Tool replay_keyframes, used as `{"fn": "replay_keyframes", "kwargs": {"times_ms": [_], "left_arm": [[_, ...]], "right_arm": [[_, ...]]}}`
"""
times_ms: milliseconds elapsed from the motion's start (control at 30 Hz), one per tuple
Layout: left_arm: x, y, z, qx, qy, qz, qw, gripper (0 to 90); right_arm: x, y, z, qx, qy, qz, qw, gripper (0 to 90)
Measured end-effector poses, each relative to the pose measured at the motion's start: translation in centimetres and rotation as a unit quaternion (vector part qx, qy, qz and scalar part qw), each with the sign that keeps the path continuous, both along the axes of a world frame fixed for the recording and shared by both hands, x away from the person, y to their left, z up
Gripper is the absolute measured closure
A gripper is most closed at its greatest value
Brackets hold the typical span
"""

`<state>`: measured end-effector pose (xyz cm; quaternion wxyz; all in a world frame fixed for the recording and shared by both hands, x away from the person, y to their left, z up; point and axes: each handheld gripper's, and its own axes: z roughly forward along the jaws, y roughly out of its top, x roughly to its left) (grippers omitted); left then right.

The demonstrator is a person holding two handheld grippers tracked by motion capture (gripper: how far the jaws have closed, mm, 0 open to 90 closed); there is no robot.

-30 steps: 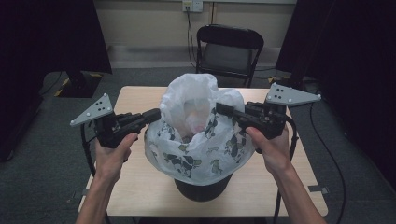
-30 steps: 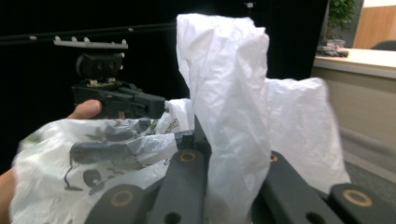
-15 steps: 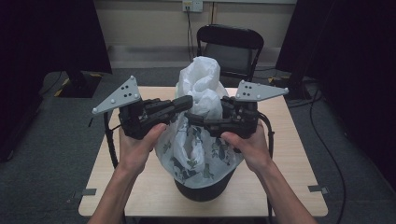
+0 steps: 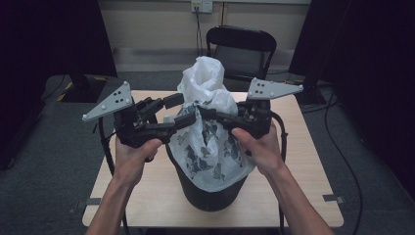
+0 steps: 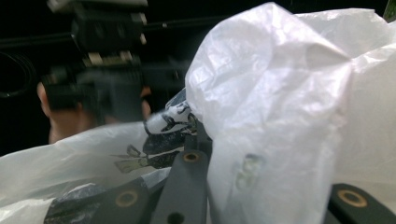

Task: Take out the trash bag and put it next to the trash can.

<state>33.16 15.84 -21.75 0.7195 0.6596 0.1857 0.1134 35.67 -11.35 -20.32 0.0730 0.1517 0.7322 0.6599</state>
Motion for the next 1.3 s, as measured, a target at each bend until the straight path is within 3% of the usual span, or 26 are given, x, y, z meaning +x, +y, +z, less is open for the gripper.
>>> {"fn": "replay_keyframes", "kwargs": {"times_ms": [100,267,367,400,533,567,600,700,767,800,867,933,1033,1167,1233,1300], "left_arm": [[0.3,-0.9,-0.3,0.017,0.008,0.002,0.9998,15.5],[1.0,-3.3,-0.2,0.042,0.012,-0.004,0.999,11.1],[1.1,-4.5,-0.3,0.077,0.012,-0.016,0.9969,16.8],[1.0,-4.8,-0.4,0.085,0.004,-0.023,0.9961,21.0],[0.8,-5.5,-0.6,0.097,-0.013,-0.028,0.9948,75.7],[0.8,-5.5,-0.6,0.097,-0.013,-0.028,0.9948,81.9],[0.6,-6.0,-0.7,0.099,-0.014,-0.026,0.9947,85.2],[0.6,-5.9,-0.6,0.094,-0.011,-0.023,0.9953,87.4],[0.8,-5.3,-0.4,0.094,-0.008,-0.015,0.9954,87.4],[0.8,-5.3,-0.4,0.094,-0.008,-0.015,0.9954,87.4],[1.1,-4.3,-0.1,0.08,-0.001,-0.003,0.9968,87.4],[1.2,-3.7,0.3,0.07,0.002,0.001,0.9975,87.4],[0.9,-3.8,1.0,0.062,0.008,0.01,0.998,87.4],[0.6,-4.8,1.8,0.044,0.001,-0.017,0.9989,87.5],[0.5,-5.1,1.9,0.047,0.0,-0.022,0.9987,87.5],[0.4,-5.5,2.1,0.033,0.002,-0.047,0.9984,87.6]], "right_arm": [[-0.3,-0.2,1.3,0.009,-0.009,-0.003,0.9999,88.7],[-0.9,0.5,2.9,0.015,-0.025,0.013,0.9995,88.7],[-1.3,0.6,3.4,0.019,-0.027,0.018,0.9993,88.8],[-1.3,0.5,3.5,0.023,-0.026,0.021,0.9992,88.8],[-1.3,0.0,3.1,0.027,-0.025,0.032,0.9988,88.7],[-1.2,-0.2,3.0,0.028,-0.023,0.031,0.9989,88.0],[-1.2,-0.4,2.9,0.031,-0.02,0.027,0.9989,83.4],[-1.2,-1.4,2.8,0.032,-0.025,-0.017,0.999,39.7],[-1.3,-2.4,2.8,0.033,-0.024,-0.033,0.9986,24.7],[-1.3,-2.4,2.8,0.033,-0.024,-0.033,0.9986,24.7],[-1.5,-4.2,2.6,0.053,-0.017,-0.02,0.9982,20.1],[-1.7,-5.0,2.3,0.055,-0.022,-0.029,0.9978,16.0],[-1.5,-5.0,1.3,0.018,-0.022,-0.038,0.9989,15.2],[-1.1,-3.2,0.0,-0.031,-0.022,-0.027,0.9989,14.2],[-1.0,-2.2,-0.4,-0.056,-0.032,-0.042,0.9971,10.3],[-0.7,-1.4,-0.5,-0.065,-0.035,-0.05,0.996,6.0]]}}
